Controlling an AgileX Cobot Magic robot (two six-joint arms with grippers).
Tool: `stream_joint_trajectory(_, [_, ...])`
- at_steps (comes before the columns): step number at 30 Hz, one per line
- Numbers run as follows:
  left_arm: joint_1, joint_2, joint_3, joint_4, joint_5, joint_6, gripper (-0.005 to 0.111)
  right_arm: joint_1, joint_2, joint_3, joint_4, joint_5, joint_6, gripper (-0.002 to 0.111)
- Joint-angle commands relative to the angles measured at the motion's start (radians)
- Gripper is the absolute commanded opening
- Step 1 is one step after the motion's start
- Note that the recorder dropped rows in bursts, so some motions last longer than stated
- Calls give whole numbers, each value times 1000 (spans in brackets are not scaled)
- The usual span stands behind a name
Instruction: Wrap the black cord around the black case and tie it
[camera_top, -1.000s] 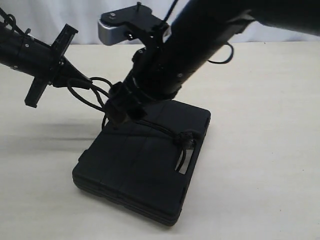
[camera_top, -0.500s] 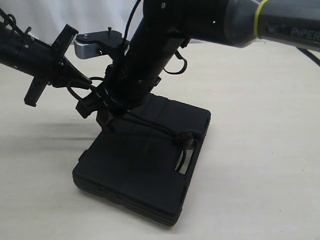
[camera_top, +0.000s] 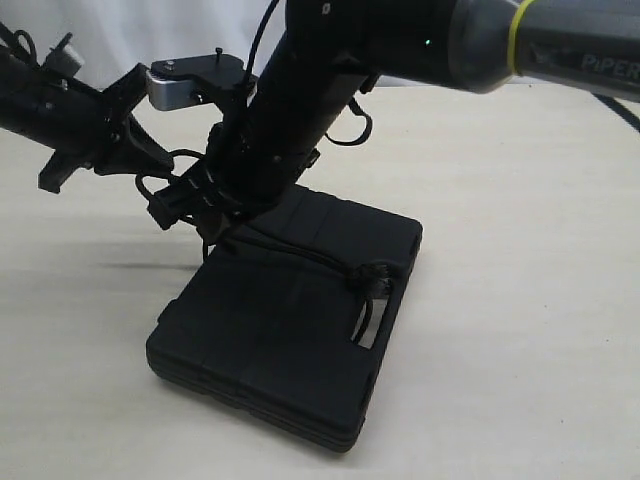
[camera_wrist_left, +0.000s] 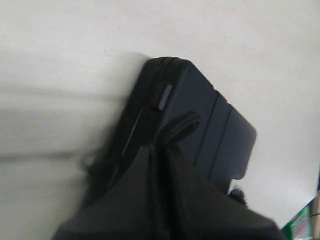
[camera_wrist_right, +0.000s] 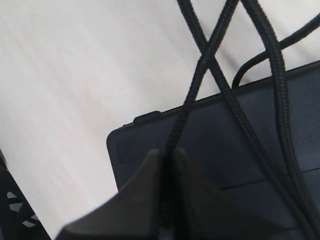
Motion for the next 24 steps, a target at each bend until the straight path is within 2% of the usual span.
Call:
stream_joint_trajectory(1, [-2, 0, -8, 28, -27, 189, 0, -4, -5, -3, 17, 12, 4, 4])
stream_joint_trajectory(8, [-2, 0, -8, 55, -74, 197, 0, 1, -9, -3, 19, 43, -19, 4])
stream_joint_trajectory(14, [-2, 0, -8, 46, -40, 197, 0, 1, -5, 1, 19, 38, 1, 4])
stream_joint_trajectory(15, [-2, 0, -8, 25, -15, 193, 0, 1, 6, 5, 25, 28, 14, 7])
stream_joint_trajectory(18, [-2, 0, -8, -51, 50, 193, 0, 6, 34, 5, 44, 1, 14, 28])
stream_joint_trajectory(19, [-2, 0, -8, -60, 78, 193, 0, 13, 50, 5, 47, -24, 8, 40])
stream_joint_trajectory(20, [-2, 0, -8, -60, 89, 193, 0, 22, 57, 5, 47, -48, 8, 45])
stream_joint_trajectory(21, [-2, 0, -8, -54, 104, 193, 0, 27, 70, 5, 47, -96, 8, 48])
stream_joint_trajectory(24, [-2, 0, -8, -52, 120, 193, 0, 31, 78, 5, 47, -145, 19, 41])
